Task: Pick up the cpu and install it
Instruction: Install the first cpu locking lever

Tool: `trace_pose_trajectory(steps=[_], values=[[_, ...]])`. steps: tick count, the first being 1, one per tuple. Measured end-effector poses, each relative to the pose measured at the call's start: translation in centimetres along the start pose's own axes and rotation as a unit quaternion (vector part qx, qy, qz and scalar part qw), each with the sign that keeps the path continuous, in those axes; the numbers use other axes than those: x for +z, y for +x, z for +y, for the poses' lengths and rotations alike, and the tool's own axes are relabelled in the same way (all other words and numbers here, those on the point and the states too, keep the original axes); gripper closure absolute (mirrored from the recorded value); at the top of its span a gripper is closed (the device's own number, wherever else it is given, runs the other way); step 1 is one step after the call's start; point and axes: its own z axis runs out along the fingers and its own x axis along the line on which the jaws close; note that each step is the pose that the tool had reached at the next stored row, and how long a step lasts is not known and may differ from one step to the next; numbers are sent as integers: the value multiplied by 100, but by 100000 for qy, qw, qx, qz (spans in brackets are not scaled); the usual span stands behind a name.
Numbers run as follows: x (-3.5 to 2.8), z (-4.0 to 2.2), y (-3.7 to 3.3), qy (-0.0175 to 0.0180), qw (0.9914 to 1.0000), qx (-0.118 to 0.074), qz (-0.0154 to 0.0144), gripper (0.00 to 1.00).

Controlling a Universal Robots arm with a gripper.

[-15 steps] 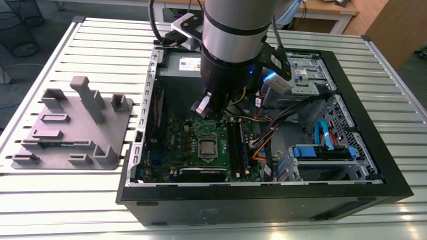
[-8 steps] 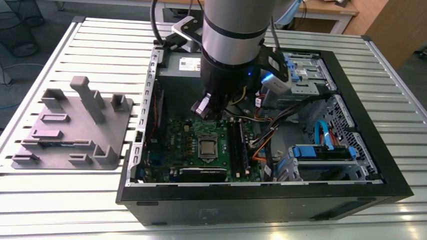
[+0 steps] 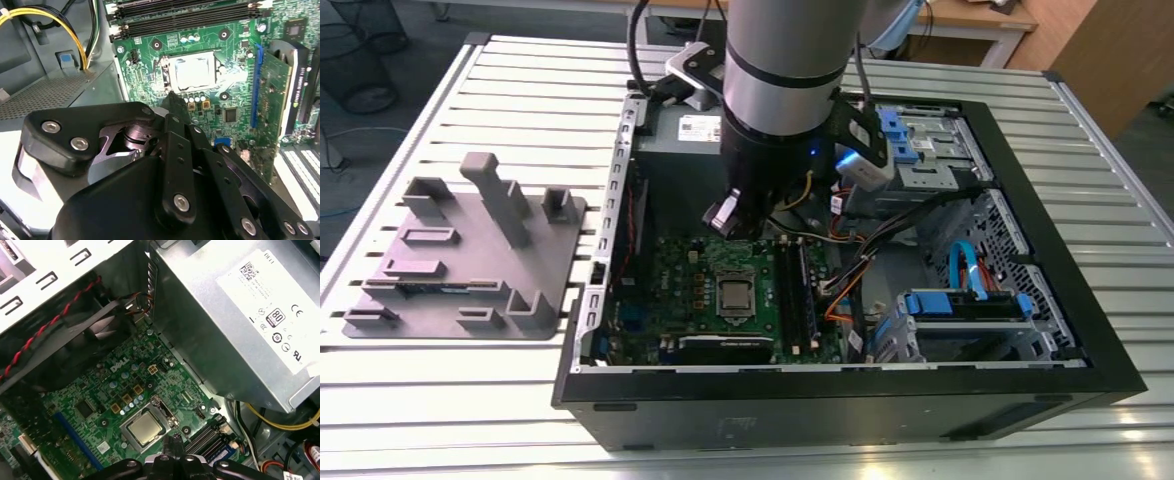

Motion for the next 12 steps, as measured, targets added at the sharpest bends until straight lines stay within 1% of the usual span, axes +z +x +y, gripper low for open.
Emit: trace_pose_trajectory(steps=[4,5,6,8,12], values=[[72,9,-19,2,100000,20,10,89],[111,13,-33,-5,100000,29,10,89],[125,17,-39,-8,100000,40,10,89],[136,25,-50,-10,100000,82,-1,89],[137,25,-51,-7,100000,102,3,89]])
